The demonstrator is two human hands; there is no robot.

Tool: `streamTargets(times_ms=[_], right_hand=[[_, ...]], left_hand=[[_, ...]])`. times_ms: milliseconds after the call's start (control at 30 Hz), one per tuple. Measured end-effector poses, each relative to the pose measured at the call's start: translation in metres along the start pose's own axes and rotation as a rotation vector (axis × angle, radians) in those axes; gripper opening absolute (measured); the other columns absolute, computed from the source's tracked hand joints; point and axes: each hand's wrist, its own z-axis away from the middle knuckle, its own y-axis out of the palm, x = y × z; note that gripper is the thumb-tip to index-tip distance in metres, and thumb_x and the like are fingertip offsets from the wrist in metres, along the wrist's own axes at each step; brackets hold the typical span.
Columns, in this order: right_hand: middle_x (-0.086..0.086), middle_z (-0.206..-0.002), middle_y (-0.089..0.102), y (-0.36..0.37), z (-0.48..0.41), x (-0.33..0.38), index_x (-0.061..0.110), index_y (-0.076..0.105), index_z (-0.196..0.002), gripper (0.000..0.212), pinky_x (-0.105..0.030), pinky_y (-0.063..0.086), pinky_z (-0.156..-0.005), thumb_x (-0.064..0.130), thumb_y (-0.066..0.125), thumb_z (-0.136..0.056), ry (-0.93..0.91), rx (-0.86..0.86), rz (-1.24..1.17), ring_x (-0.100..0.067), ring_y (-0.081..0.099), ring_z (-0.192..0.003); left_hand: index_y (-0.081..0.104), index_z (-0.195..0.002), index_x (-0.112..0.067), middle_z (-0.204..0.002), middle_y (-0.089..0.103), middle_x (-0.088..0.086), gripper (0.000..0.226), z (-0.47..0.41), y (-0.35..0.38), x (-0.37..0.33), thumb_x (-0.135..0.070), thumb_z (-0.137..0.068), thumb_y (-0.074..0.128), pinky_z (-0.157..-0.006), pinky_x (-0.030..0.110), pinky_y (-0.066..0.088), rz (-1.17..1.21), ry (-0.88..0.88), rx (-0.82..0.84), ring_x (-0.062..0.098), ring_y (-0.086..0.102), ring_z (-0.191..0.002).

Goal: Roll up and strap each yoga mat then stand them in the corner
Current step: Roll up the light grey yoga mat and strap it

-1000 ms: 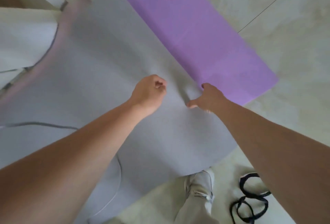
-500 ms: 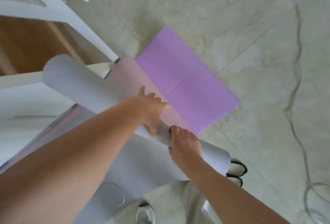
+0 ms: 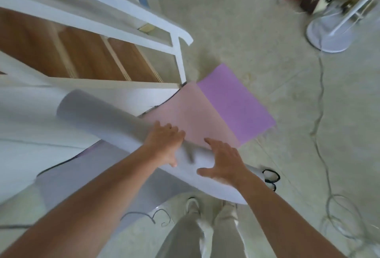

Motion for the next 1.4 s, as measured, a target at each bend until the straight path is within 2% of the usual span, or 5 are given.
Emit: streamTargets(times_ms=[233, 633, 900, 1200, 1400], right_hand=[[0.005, -0.119, 0.063, -0.034, 0.062, 0.098, 0.029, 0.043, -0.135, 0.085, -0.037, 0.051, -0.089, 0.04, 0.086, -0.062, -0.02, 0.257, -0.02, -0.021, 0.061, -0.104], [-0.004, -0.089, 0.061, 0.063, 0.231, 0.165, 0.014, 0.062, -0.101, 0.07, -0.035, 0.047, -0.062, 0.037, 0.091, -0.042, -0.648, -0.436, 0.775, -0.026, 0.061, -0.076], [0.005, -0.134, 0.056, 0.085, 0.304, 0.209, 0.031, 0.037, -0.144, 0.087, -0.036, 0.046, -0.094, 0.057, 0.074, -0.07, -0.159, 0.105, 0.346, -0.023, 0.056, -0.118], [-0.002, -0.101, 0.059, 0.193, 0.328, 0.299, 0.019, 0.061, -0.103, 0.047, -0.033, 0.048, -0.068, 0.041, 0.081, -0.068, -0.342, -0.479, 0.755, -0.023, 0.055, -0.097], [-0.006, -0.084, 0.057, 0.262, 0.351, 0.336, 0.014, 0.065, -0.088, 0.046, -0.035, 0.049, -0.055, 0.02, 0.082, -0.046, -0.383, -0.895, 0.722, -0.028, 0.054, -0.068]], left_hand=[[0.059, -0.08, -0.015, -0.071, 0.052, 0.004, 0.044, 0.127, 0.007, -0.014, -0.014, -0.042, 0.081, -0.062, 0.037, 0.039, -0.051, 0.033, -0.76, 0.027, 0.051, -0.063], [0.061, -0.105, -0.024, -0.099, 0.066, -0.008, 0.067, 0.355, 0.014, -0.02, -0.057, -0.053, 0.088, -0.078, 0.031, 0.053, 0.659, -0.229, 0.152, 0.016, 0.064, -0.088], [0.059, -0.09, -0.019, -0.081, 0.059, 0.001, 0.063, 0.418, 0.078, -0.071, -0.037, -0.037, 0.09, -0.071, 0.036, 0.042, -0.003, -0.321, -0.489, 0.025, 0.06, -0.075], [0.049, -0.122, -0.023, -0.117, 0.05, -0.003, 0.06, 0.513, 0.166, -0.003, -0.054, -0.075, 0.07, -0.082, 0.033, 0.04, 0.261, -0.184, -0.43, 0.021, 0.05, -0.112], [0.053, -0.072, -0.018, -0.065, 0.053, -0.002, 0.059, 0.55, 0.214, 0.02, -0.034, -0.036, 0.096, -0.033, 0.028, 0.031, 0.216, -0.221, -0.737, 0.022, 0.057, -0.045]])
